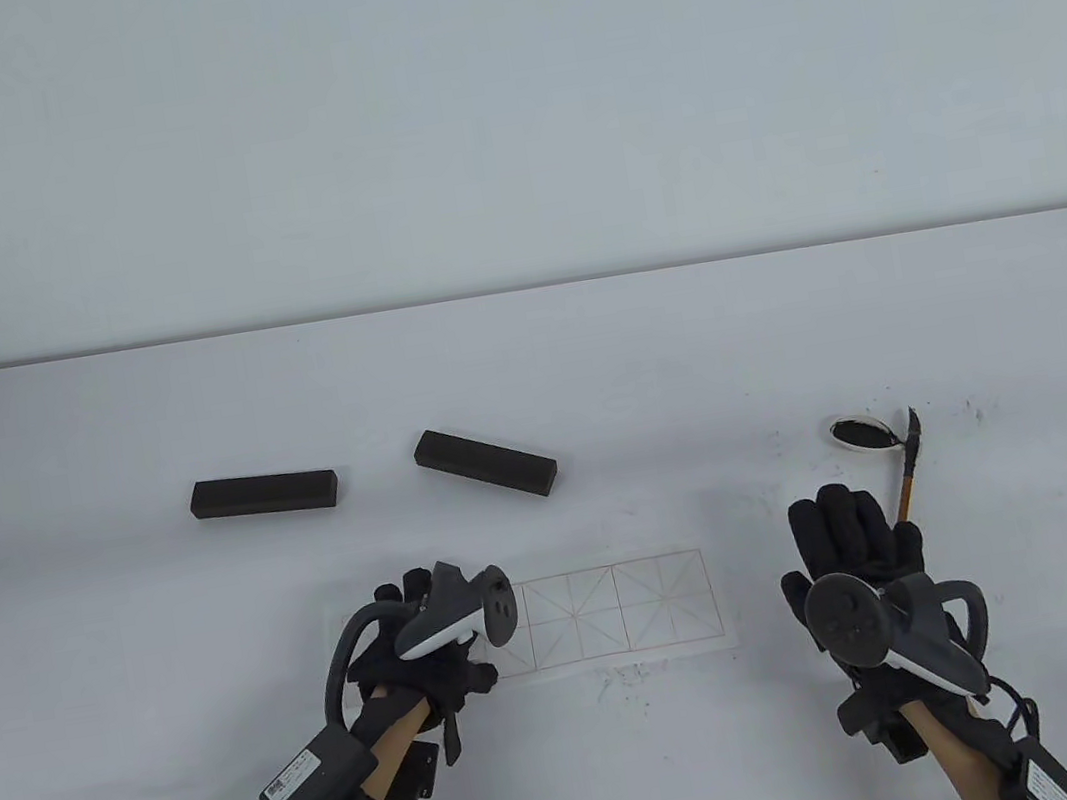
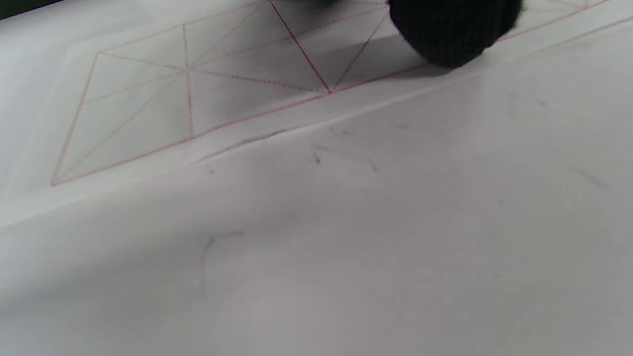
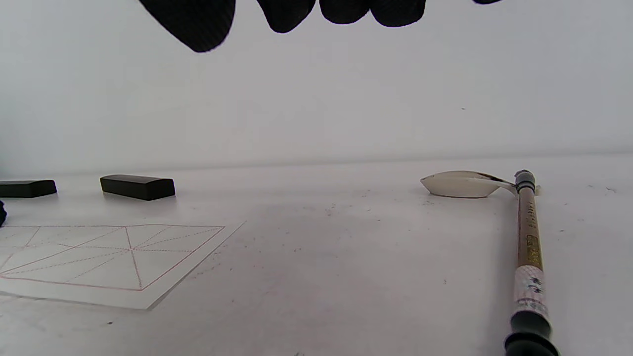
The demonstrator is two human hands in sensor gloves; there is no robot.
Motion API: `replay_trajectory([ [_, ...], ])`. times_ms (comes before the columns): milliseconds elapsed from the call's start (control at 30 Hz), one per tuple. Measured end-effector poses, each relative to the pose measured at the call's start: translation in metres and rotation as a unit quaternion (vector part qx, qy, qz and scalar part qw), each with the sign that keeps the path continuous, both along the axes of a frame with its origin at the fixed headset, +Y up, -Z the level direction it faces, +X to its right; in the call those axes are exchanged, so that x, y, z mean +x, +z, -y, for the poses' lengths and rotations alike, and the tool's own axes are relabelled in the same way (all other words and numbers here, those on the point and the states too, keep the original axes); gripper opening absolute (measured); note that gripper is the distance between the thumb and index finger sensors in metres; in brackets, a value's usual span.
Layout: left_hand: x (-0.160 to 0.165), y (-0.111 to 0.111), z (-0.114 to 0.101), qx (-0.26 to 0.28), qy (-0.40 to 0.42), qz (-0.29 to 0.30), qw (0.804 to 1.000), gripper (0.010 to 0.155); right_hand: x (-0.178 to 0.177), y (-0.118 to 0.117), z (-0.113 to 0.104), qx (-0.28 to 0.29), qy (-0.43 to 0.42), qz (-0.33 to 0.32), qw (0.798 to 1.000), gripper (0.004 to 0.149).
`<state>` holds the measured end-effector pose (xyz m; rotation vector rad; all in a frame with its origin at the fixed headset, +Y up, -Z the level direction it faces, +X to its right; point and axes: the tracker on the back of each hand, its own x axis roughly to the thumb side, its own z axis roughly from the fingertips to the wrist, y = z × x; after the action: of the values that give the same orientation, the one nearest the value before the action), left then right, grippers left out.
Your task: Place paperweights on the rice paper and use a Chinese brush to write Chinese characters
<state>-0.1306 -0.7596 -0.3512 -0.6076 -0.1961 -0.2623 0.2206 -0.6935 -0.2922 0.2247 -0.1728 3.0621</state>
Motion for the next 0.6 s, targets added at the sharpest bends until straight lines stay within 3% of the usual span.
replay_trajectory([
  [600, 0.021, 0.047, 0.002, 0.014, -0.020, 0.059, 0.998, 0.090, -0.002, 0.001, 0.001, -0.006, 0.001, -0.003, 1.000, 0.067],
])
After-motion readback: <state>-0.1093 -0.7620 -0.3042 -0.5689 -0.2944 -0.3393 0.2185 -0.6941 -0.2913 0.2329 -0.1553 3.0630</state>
